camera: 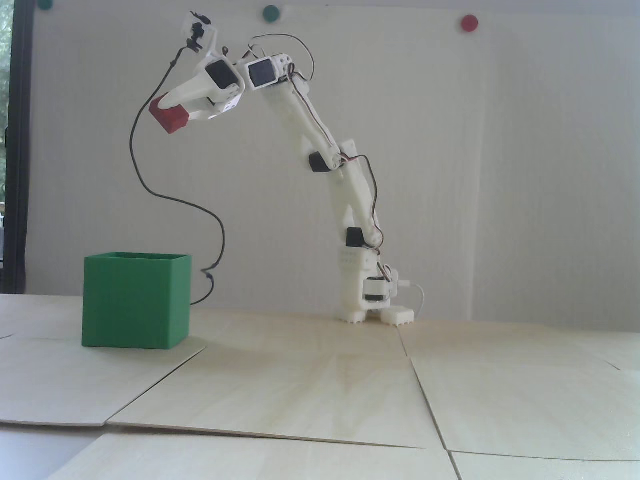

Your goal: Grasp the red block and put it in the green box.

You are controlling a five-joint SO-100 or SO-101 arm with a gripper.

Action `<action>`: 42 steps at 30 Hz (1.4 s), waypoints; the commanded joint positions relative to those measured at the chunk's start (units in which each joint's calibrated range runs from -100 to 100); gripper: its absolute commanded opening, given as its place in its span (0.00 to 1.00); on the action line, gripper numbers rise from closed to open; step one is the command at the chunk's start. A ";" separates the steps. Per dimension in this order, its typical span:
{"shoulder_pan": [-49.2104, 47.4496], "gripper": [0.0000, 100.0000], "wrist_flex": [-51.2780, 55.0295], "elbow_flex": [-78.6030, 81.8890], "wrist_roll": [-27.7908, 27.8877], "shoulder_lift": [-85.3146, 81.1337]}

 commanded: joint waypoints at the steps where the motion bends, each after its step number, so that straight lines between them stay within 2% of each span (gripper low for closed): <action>1: 0.63 0.08 -2.16 -4.18 0.12 -1.29; 4: 0.63 0.09 -2.16 -4.18 0.12 -1.29; 13: 0.71 0.22 -2.16 -4.27 0.17 -1.29; 19: 0.79 0.22 -2.16 -4.36 0.17 -1.29; 21: 0.79 0.20 -2.16 -4.36 0.17 -1.29; 23: 0.79 0.08 -2.16 -4.27 -0.19 -1.36; 25: 0.63 0.01 -1.74 -4.18 -0.25 -1.44; 27: 0.47 0.03 -1.49 -4.00 -0.25 -1.52; 34: 0.06 0.02 -0.48 -3.91 -0.30 -2.31; 42: -4.84 0.02 15.71 -0.10 -0.14 -7.76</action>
